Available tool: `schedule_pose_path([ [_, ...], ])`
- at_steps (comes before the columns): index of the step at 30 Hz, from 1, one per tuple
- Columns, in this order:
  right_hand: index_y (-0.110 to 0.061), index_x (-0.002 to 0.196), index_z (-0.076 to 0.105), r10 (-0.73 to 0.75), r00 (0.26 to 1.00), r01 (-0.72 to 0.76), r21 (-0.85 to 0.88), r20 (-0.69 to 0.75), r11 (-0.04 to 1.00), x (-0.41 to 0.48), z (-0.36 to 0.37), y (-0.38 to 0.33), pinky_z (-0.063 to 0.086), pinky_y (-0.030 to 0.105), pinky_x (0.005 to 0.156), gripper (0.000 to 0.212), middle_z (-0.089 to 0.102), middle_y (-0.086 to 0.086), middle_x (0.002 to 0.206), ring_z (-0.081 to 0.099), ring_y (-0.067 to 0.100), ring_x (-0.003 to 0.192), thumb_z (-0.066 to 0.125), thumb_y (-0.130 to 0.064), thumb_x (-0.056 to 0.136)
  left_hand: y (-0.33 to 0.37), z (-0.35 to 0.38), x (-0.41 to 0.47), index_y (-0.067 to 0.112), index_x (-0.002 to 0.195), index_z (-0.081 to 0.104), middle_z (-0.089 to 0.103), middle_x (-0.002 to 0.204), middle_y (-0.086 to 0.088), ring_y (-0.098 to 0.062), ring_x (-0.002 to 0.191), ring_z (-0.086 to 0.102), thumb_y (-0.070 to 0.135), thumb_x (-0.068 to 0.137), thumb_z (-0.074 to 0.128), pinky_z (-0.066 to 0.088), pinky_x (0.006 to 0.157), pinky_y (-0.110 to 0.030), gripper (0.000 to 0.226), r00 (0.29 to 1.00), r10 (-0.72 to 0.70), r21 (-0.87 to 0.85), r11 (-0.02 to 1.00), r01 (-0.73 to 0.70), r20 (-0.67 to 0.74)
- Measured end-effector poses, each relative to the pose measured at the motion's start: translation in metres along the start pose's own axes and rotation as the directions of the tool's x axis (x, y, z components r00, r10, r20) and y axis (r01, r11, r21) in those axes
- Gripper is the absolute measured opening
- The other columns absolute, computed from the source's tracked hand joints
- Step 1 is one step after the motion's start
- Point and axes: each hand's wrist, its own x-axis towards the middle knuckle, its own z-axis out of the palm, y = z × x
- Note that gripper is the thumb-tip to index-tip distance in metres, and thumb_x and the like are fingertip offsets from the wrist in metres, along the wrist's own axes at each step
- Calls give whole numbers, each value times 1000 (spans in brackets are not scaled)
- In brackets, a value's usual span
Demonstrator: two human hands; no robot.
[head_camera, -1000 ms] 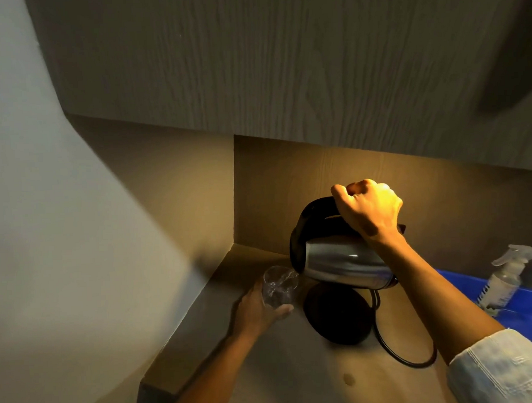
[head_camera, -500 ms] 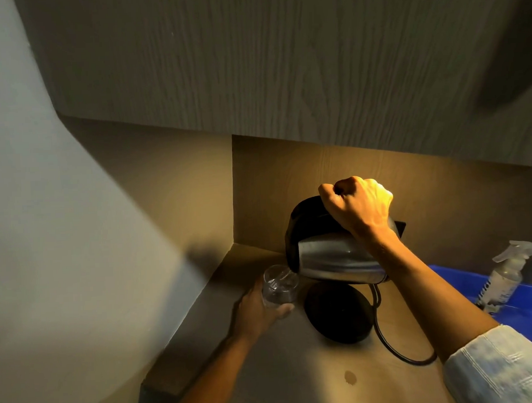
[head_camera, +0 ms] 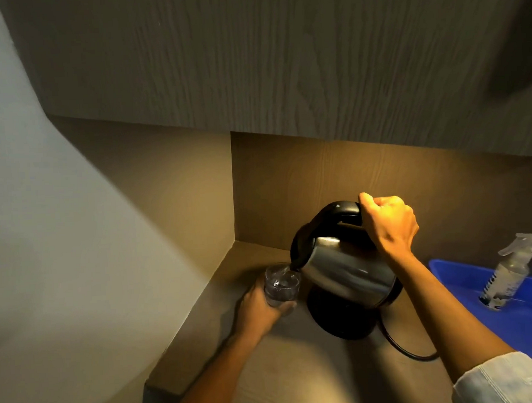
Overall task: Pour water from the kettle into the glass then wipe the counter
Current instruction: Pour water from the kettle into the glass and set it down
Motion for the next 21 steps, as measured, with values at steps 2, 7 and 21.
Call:
schedule_pose_path([
  [2,-10,42,47,116,993,-115,19,-20,993,1,-2,12,39,36,59,49,47,7,46,48,29,50,46,-44,78,0,1,1,29,134,53,70,125,0,-22,116,64,59,57,85,55,92,-38,88,1000,6,-9,1000,-6,4],
  [7,-9,48,54,430,898,-401,227,-95,887,1,-11,47,32,34,52,44,48,8,49,44,28,50,47,-44,75,0,4,2,24,143,46,64,134,0,-20,125,59,53,60,88,51,101,-39,98,1000,11,-31,999,-11,-8],
  [21,-27,64,53,768,615,-597,741,178,306,-57,14,123,36,26,47,22,48,-10,49,46,4,41,53,-47,73,-17,11,9,36,144,39,59,137,5,-16,126,55,64,53,82,52,103,-42,105,999,-19,-98,995,23,44],
])
